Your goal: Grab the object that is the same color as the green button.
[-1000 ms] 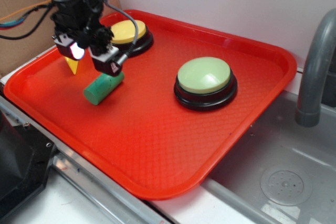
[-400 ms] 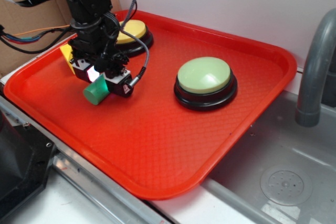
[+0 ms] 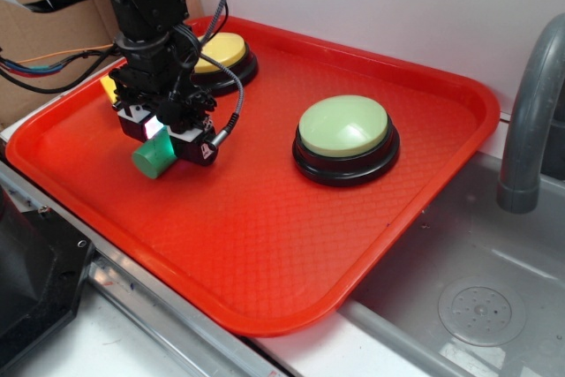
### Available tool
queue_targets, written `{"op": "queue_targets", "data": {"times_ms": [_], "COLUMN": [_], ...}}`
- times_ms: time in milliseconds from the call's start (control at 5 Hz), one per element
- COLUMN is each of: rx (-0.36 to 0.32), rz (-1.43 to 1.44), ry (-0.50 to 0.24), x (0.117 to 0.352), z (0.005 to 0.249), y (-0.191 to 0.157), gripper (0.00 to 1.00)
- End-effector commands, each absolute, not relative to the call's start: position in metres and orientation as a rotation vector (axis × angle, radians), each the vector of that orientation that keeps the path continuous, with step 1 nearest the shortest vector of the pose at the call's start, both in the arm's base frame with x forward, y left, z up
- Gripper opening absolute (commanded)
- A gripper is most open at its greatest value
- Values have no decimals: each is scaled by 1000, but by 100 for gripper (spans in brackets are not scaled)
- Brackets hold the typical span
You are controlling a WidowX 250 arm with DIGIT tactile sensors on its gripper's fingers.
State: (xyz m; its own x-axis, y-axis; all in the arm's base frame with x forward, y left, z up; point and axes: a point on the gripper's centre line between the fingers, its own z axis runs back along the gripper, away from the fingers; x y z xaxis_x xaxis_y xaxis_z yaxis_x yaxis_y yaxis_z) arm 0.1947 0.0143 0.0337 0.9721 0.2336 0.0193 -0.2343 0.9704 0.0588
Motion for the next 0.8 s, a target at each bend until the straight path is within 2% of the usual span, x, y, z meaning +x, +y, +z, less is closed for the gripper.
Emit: {"op": "queue_targets", "data": {"times_ms": [0, 200, 400, 600], "rx": [62, 54, 14, 23], "rz": [156, 142, 137, 122], "ry": [-113, -96, -68, -65], "x": [194, 183, 171, 178], "z": [134, 159, 171, 167], "y": [-10, -19, -20, -17], "gripper": [0, 0, 0, 0]}}
